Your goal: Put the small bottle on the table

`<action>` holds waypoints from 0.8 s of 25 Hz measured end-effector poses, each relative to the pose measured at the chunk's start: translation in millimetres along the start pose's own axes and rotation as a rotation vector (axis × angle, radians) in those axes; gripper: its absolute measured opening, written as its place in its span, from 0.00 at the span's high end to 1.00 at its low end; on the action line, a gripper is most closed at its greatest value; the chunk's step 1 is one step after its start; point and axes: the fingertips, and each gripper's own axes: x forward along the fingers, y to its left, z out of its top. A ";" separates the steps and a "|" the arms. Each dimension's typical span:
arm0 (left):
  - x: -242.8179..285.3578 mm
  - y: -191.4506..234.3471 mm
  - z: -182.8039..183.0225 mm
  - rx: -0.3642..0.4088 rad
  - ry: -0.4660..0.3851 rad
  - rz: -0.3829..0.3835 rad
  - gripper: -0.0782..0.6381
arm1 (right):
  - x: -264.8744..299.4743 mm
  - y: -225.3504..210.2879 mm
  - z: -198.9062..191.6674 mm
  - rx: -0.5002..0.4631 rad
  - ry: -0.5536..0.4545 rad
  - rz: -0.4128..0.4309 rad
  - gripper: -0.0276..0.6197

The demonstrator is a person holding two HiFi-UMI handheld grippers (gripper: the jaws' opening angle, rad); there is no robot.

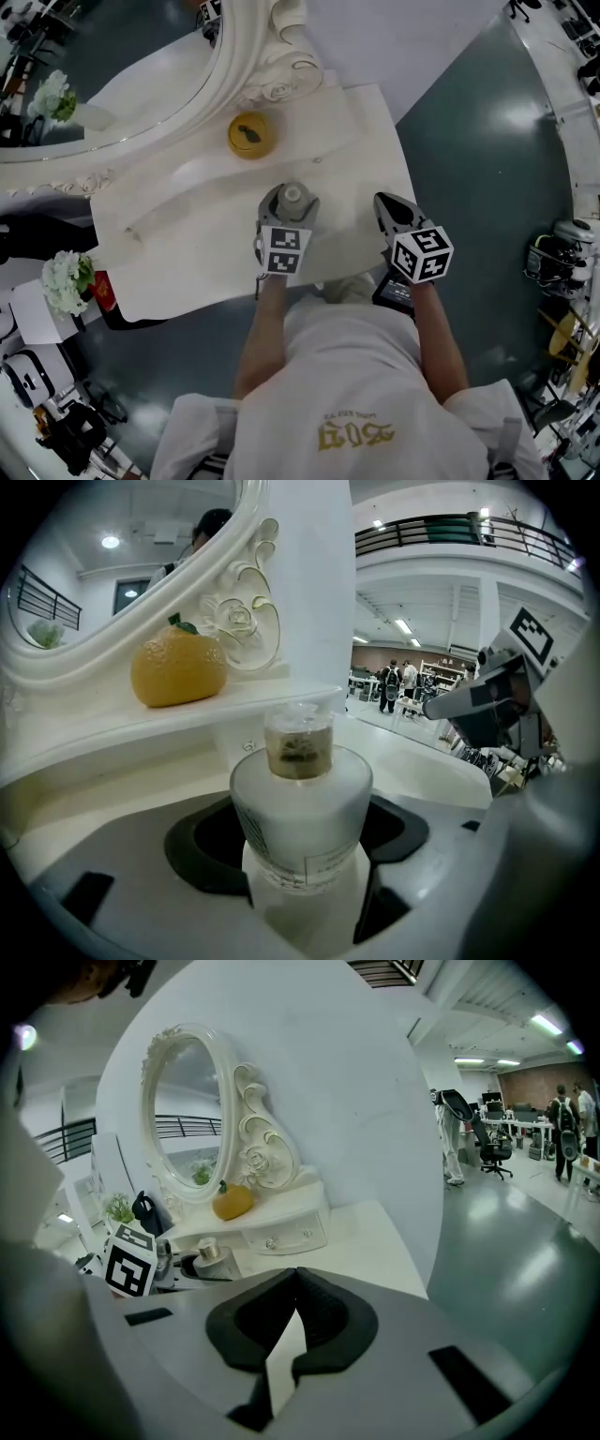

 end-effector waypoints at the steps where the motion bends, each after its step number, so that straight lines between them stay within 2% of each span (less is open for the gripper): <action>1: 0.6 -0.2 -0.6 0.005 0.000 0.000 0.40 | 1.2 0.9 -0.7 -0.001 0.003 0.003 0.94; 8: 2.3 -2.3 -9.4 0.058 0.006 0.016 0.40 | 7.2 8.4 -1.7 -0.006 0.015 0.025 0.94; 15: 0.8 -0.4 -10.9 0.076 0.002 0.049 0.39 | 3.7 9.4 -0.1 -0.010 0.004 0.018 0.94; 17: -0.8 0.1 -14.0 0.073 0.012 0.060 0.39 | 1.5 10.5 0.6 -0.012 -0.003 0.017 0.94; 20: -3.2 2.5 -20.7 0.027 0.029 0.051 0.36 | -1.7 14.5 3.4 -0.022 -0.015 0.021 0.94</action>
